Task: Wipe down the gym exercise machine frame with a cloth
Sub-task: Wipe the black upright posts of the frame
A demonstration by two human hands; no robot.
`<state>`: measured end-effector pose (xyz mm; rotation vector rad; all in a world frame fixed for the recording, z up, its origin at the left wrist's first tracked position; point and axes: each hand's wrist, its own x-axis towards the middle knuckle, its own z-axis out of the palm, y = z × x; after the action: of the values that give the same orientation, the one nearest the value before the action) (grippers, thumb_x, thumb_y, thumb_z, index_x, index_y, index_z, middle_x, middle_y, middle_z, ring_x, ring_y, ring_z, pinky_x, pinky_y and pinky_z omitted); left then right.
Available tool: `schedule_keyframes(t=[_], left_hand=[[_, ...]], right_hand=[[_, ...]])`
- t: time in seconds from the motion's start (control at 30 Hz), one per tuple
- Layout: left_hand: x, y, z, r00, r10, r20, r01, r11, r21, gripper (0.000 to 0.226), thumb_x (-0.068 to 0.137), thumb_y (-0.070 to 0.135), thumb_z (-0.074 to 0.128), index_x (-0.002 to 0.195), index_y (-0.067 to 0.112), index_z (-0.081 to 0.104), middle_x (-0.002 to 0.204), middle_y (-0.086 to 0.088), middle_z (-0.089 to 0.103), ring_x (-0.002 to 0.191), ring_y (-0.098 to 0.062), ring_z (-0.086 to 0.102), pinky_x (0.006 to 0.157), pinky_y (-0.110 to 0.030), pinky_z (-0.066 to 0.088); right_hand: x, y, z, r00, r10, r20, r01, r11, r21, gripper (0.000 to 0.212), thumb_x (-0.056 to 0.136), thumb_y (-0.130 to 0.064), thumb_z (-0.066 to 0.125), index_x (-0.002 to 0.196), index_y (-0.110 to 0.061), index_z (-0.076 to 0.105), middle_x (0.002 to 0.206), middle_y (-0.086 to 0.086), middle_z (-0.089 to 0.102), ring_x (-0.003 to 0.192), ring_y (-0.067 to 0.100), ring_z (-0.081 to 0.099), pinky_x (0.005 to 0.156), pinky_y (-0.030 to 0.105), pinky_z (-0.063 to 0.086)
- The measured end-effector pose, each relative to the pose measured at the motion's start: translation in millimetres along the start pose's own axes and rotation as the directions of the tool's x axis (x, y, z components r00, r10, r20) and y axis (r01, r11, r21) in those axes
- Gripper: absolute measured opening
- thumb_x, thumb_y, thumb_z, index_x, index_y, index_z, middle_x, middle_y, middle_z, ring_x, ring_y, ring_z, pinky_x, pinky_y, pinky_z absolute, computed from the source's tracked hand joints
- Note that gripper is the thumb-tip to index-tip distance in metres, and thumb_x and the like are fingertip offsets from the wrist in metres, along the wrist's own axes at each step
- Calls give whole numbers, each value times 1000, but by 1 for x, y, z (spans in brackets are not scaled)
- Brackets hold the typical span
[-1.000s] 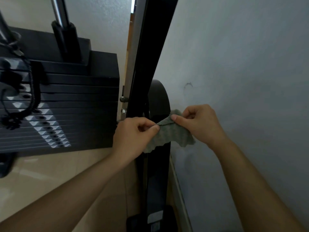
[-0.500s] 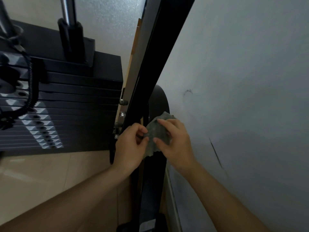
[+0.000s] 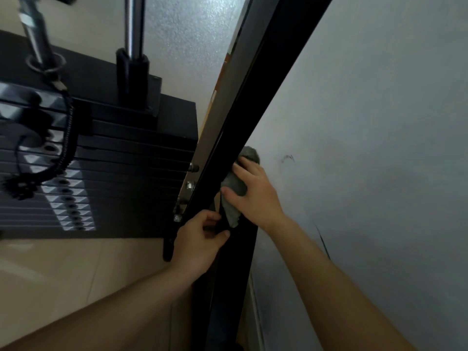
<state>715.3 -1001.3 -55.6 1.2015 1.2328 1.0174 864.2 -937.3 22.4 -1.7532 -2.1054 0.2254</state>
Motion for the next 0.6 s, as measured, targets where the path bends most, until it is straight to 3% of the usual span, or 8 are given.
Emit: schedule_keyframes(t=[0.13, 0.23, 0.4, 0.5, 0.6], left_hand=[[-3, -5, 1, 999, 52, 14, -53, 996, 73, 41, 81, 15, 82, 107, 37, 58, 101, 23, 62, 80, -3, 69, 76, -29, 60], [-6, -4, 1, 998, 69, 10, -70, 994, 88, 39, 83, 14, 81, 107, 34, 59, 98, 24, 61, 80, 0, 68, 75, -28, 59], [-7, -2, -4, 998, 41, 48, -45, 996, 82, 36, 83, 14, 80, 107, 33, 62, 99, 24, 62, 84, -2, 68, 80, -31, 59], [-7, 0, -8, 995, 23, 98, -31, 997, 74, 41, 84, 8, 78, 108, 36, 60, 105, 24, 61, 85, -5, 68, 82, -30, 58], [-5, 5, -16, 983, -4, 185, -8, 998, 66, 46, 86, 1, 74, 113, 35, 59, 115, 11, 64, 82, -6, 68, 80, -23, 56]], right_hand=[[34, 11, -16, 983, 3, 185, -2, 1000, -9, 81, 79, -67, 57, 150, -28, 47, 160, -6, 36, 148, 16, 28, 119, 42, 32], [26, 14, -18, 973, -41, 226, 44, 999, -6, 83, 83, -66, 57, 155, -29, 37, 166, -3, 24, 154, 16, 16, 124, 41, 24], [-31, 26, -8, 988, -105, 116, 103, 995, 17, 80, 89, -44, 69, 157, -21, 32, 168, 5, 15, 156, 23, 8, 125, 35, 17], [-69, 28, 4, 991, -134, 22, 135, 989, -55, 80, 85, -32, 77, 154, -21, 38, 166, 8, 23, 154, 28, 15, 122, 39, 24], [-93, 26, 14, 985, -169, -41, 161, 976, -146, 81, 84, -32, 79, 154, -21, 40, 163, 11, 29, 151, 33, 23, 118, 47, 33]])
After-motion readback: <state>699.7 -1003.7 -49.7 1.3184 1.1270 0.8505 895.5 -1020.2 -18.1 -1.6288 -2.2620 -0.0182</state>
